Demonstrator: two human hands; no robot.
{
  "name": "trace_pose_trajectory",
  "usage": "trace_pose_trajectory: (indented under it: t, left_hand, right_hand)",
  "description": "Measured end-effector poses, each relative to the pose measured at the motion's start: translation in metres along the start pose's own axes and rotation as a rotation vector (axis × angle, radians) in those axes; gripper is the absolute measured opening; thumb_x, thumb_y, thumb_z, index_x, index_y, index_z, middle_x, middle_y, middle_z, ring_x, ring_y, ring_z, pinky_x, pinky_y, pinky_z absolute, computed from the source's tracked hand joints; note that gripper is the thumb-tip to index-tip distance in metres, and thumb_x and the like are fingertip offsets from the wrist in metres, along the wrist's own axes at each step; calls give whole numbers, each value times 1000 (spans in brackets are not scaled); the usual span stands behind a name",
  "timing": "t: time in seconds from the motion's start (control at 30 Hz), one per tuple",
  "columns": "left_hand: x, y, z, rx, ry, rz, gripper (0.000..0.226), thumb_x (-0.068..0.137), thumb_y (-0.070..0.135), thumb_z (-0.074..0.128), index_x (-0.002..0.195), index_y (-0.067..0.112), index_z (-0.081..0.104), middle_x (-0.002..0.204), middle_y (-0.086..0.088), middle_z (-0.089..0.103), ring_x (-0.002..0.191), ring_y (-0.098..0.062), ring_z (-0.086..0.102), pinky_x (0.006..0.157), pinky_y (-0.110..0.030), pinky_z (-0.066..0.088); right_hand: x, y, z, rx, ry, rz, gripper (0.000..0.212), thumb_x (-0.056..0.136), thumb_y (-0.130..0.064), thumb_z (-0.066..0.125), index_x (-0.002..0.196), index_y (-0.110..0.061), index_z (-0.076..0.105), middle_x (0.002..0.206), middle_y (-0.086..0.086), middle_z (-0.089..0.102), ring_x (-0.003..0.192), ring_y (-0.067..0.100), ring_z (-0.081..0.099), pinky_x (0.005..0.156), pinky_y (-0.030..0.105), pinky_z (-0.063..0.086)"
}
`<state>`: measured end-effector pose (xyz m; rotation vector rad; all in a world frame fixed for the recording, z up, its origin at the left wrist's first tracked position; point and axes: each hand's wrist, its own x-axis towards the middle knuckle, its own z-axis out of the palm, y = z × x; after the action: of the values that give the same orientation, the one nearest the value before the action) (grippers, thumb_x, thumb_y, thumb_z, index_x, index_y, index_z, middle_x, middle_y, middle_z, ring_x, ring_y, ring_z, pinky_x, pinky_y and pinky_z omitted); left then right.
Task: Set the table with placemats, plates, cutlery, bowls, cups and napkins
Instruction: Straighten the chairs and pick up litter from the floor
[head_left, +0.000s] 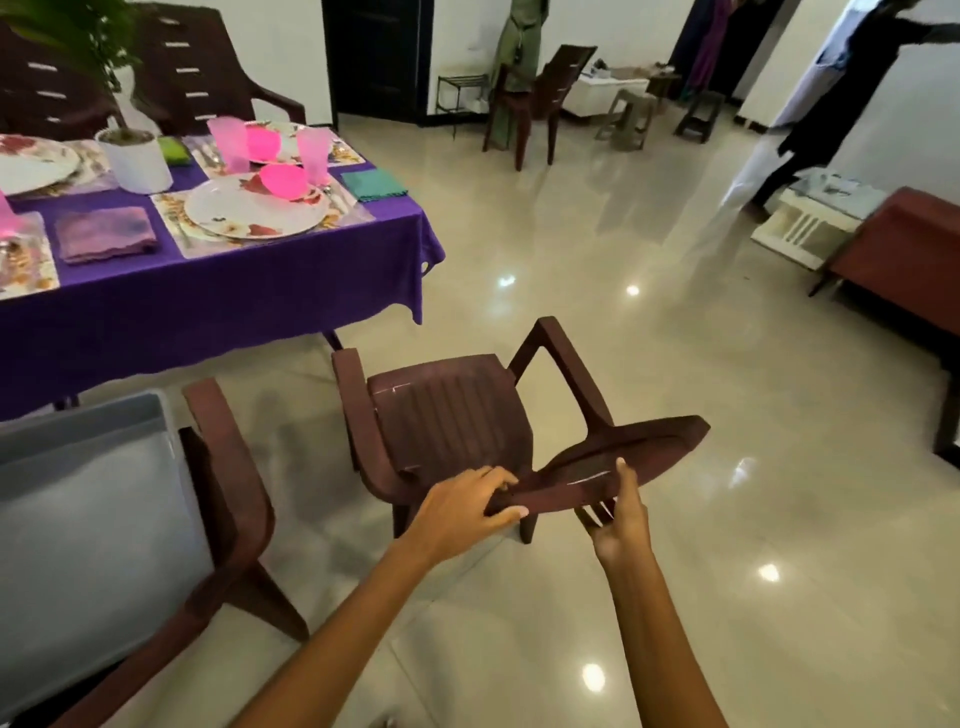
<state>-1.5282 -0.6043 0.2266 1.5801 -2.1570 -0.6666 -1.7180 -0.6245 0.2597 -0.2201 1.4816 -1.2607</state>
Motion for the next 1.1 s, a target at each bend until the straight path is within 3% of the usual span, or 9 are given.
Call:
trace_pose_trajectory:
  t: [0.1, 0.2, 0.27, 0.37, 0.47, 0.6, 0.7, 0.87, 1.1]
  left_hand:
    - [3, -13, 7, -50, 8, 41, 49, 85, 63, 50, 119, 28, 56, 115, 13, 61, 104, -4, 56, 85, -17, 44]
    - [8, -15, 9, -44, 12, 58, 59, 79, 70, 46, 117, 27, 59, 115, 12, 63, 103, -4, 58, 86, -15, 45]
    - [7, -14, 9, -66, 40, 61, 65, 75, 74, 46, 115, 26, 62, 112, 11, 65, 102, -4, 60, 85, -13, 43]
    - [6, -11, 5, -81, 1, 46, 70, 72, 74, 51, 121, 25, 61, 118, 10, 65, 108, -6, 60, 91, -15, 42]
    - [13, -2, -5, 60, -168, -28, 53, 84, 51, 60, 130, 26, 53, 125, 9, 61, 111, -9, 58, 94, -23, 45]
    - [26, 23, -2, 251, -244, -133, 39, 81, 22, 54, 120, 26, 57, 106, 5, 67, 91, -16, 63, 76, -29, 50]
    - [25, 31, 9, 418, -217, -141, 37, 79, 22, 52, 115, 24, 57, 99, 2, 68, 86, -20, 64, 72, -30, 51]
    - [8, 35, 22, 487, -127, -142, 33, 80, 23, 49, 112, 22, 58, 89, 0, 68, 77, -22, 64, 70, -33, 54]
    - [-2, 34, 33, 506, 4, -202, 40, 83, 32, 38, 118, 24, 55, 103, 2, 69, 83, -24, 66, 68, -35, 53]
  right_hand:
    - [26, -1, 10, 51, 33, 87, 42, 85, -31, 66, 119, -11, 54, 113, 12, 62, 103, 30, 59, 87, 45, 51]
    - [42, -3, 15, 54, 116, 126, 39, 81, -14, 68, 116, -8, 53, 111, 12, 60, 85, 27, 60, 71, 42, 52]
    - [48, -2, 16, 43, 134, 124, 38, 77, -5, 68, 113, -7, 55, 112, 13, 61, 83, 26, 60, 77, 43, 52]
    - [50, 1, 17, 61, 149, 110, 45, 74, 1, 66, 117, -8, 57, 113, 12, 62, 95, 30, 61, 85, 48, 53]
    - [51, -1, 15, 98, 119, 131, 31, 72, 7, 61, 98, -10, 59, 106, 11, 62, 85, 28, 60, 83, 49, 53]
    - [52, -4, 10, 34, 54, 164, 18, 69, 8, 57, 81, -6, 56, 85, 7, 59, 71, 24, 56, 67, 37, 53]
    - [52, -6, 3, 43, 46, 156, 26, 65, 8, 58, 90, -1, 57, 88, 9, 60, 72, 25, 58, 61, 33, 51]
    - [55, -5, -3, -9, -14, 161, 41, 60, 6, 60, 101, 1, 60, 95, 10, 63, 77, 27, 61, 68, 38, 55]
    - [57, -14, 14, -85, -132, 185, 28, 60, 7, 59, 86, -3, 58, 88, 7, 61, 73, 25, 58, 70, 37, 51]
